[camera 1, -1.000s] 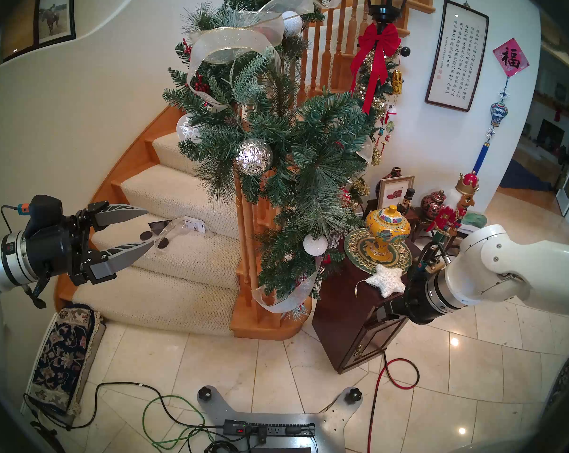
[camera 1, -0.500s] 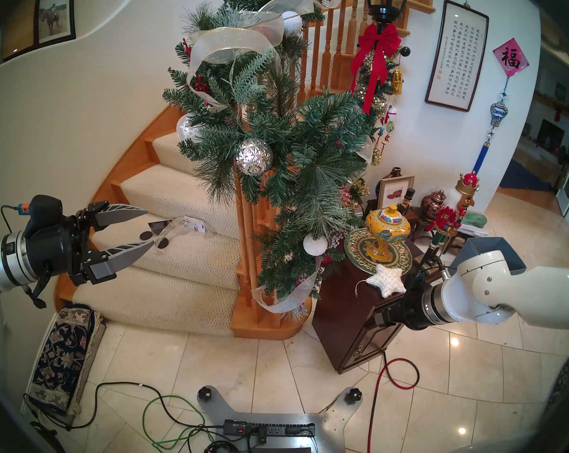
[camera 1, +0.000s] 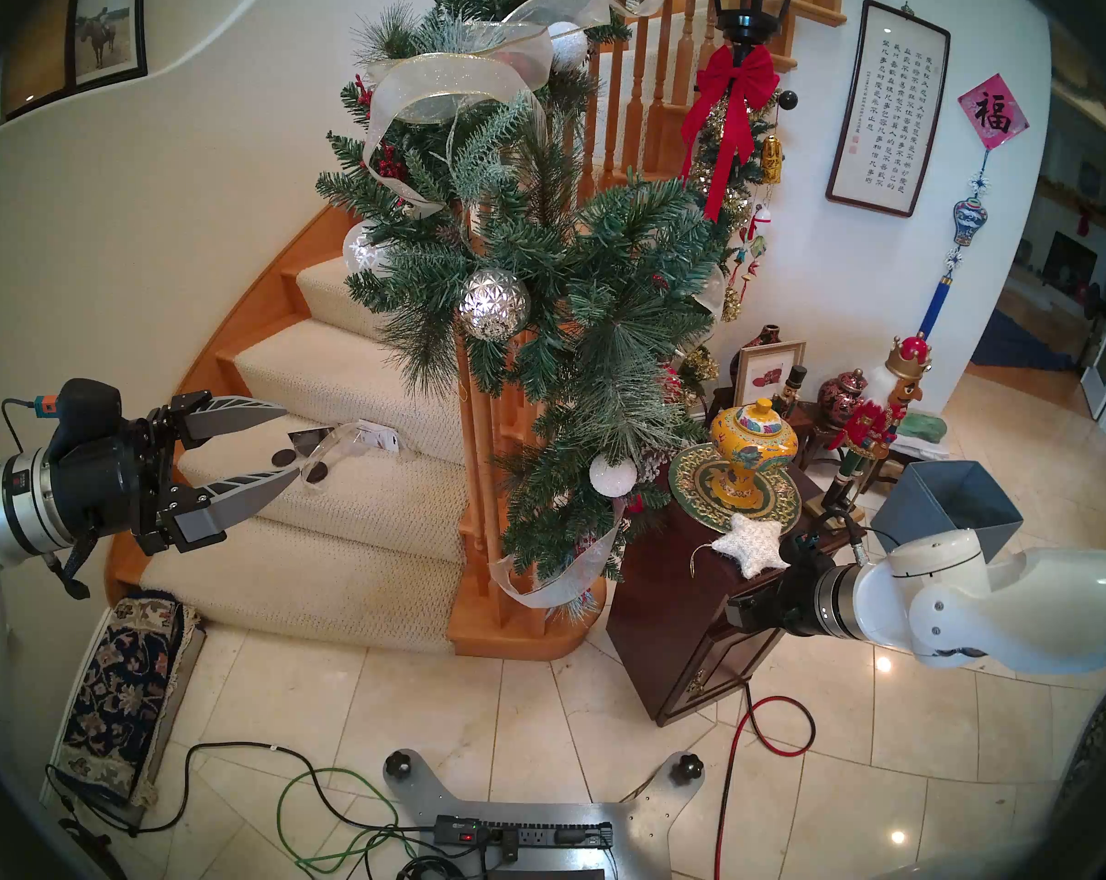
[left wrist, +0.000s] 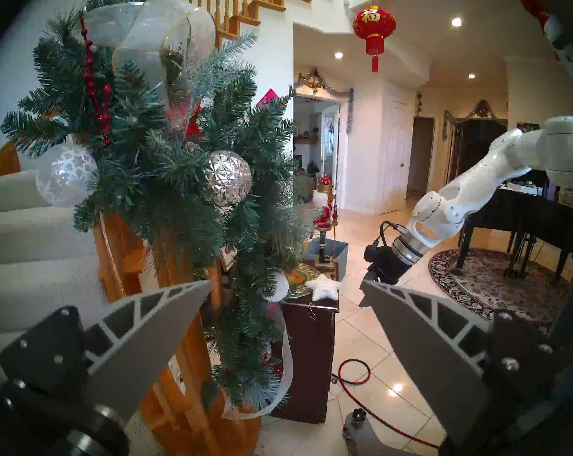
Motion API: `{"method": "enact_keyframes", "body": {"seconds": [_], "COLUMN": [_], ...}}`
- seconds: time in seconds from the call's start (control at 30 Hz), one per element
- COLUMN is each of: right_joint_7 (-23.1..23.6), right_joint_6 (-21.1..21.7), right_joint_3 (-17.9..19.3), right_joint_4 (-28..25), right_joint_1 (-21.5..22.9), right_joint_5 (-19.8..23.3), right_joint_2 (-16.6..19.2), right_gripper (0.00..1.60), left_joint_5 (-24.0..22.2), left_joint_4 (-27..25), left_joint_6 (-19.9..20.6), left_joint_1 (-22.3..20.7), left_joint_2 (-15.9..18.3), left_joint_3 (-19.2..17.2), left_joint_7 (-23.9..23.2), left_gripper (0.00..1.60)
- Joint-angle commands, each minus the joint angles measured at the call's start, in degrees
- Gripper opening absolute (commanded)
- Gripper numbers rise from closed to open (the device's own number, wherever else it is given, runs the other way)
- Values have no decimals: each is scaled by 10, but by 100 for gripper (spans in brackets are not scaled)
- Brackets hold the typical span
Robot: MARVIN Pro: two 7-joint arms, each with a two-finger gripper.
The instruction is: Hang the ornament onto the Christmas-tree-style decoration
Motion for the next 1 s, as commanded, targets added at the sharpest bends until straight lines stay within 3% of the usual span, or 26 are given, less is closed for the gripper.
{"method": "enact_keyframes", "body": {"seconds": [0.0,0.2,0.33,0.43,0.67,0.77,0.97], "right_joint_7": [18,37,45,53,58,62,69], "right_joint_6": [-66,-129,-156,-199,-248,-296,-316], "right_joint_3": [-19,-46,-58,-77,-104,-129,-154], "right_joint_4": [19,37,43,51,59,65,66], "right_joint_1": [-8,-11,-9,-5,4,15,33], "right_joint_5": [-82,-139,-156,-174,-188,-196,-179], "right_joint_2": [-1,-1,-1,-1,-1,-1,-1], "right_gripper": [160,160,160,160,160,160,160], "left_joint_5": [-1,-1,-1,-1,-1,-1,-1], "left_joint_4": [-1,-1,-1,-2,-2,-2,-2], "left_joint_6": [0,0,0,0,0,0,0], "left_joint_1": [0,0,0,0,0,0,0], "left_joint_2": [-1,-1,-2,-2,-2,-2,-2], "left_joint_3": [0,0,0,-1,-1,-1,-1], "left_joint_7": [0,0,0,0,0,0,0], "left_gripper": [160,160,160,160,160,160,160]}}
